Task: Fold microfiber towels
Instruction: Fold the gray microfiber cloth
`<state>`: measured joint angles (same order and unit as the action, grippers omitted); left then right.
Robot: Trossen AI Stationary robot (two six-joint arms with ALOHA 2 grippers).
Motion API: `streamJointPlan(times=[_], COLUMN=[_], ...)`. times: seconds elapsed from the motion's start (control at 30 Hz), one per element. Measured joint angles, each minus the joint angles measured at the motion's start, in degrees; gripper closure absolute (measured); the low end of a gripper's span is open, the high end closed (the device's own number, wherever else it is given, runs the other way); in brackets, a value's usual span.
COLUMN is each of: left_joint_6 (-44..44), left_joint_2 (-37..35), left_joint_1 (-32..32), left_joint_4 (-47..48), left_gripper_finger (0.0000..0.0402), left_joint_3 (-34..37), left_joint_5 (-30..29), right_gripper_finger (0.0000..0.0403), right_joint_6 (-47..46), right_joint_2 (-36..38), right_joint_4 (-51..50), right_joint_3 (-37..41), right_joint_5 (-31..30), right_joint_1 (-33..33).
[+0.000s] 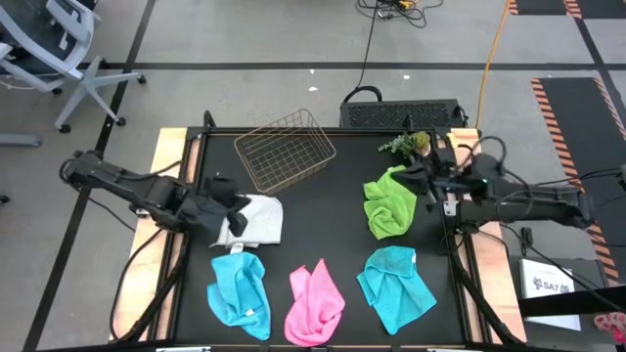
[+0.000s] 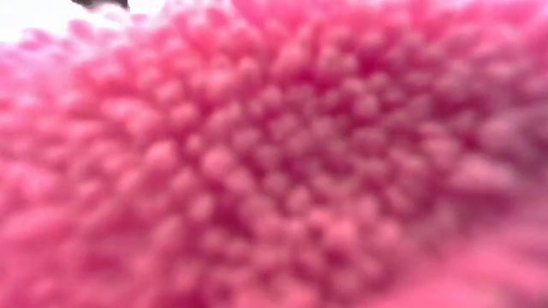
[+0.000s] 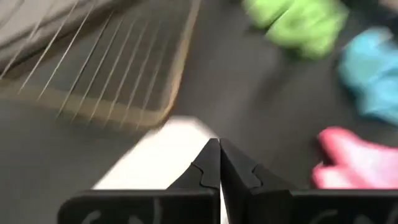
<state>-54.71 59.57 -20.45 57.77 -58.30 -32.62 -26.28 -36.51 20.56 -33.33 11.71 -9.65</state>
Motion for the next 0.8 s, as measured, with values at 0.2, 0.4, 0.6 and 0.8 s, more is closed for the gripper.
streamJointPlan(times=[0.2, 0.4, 0.6, 0.8], left_joint_6=[-15.2, -30.0, -52.6, -60.0], left_joint_2=[8.3, 17.2, 18.3, 18.1], left_joint_1=[-4.1, -9.0, -14.0, -17.7], left_joint_4=[16.0, 27.8, 31.3, 30.8], left_gripper_finger=[0.0401, 0.0401, 0.0393, 0.0368], left_joint_3=[-1.0, -0.9, -0.9, -0.9], left_joint_5=[11.6, 21.3, 28.5, 26.6], right_gripper_finger=[0.0403, 0.0403, 0.0403, 0.0403], right_joint_6=[3.9, 6.6, 6.6, 6.5], right_joint_2=[-10.6, -17.1, -17.9, -17.9], right_joint_4=[-5.4, -6.4, -6.3, -6.1], right_joint_3=[-9.6, -14.7, -15.3, -15.3], right_joint_5=[1.1, 2.1, 2.0, 2.0], right_joint_1=[0.0, 0.0, 0.0, 0.0])
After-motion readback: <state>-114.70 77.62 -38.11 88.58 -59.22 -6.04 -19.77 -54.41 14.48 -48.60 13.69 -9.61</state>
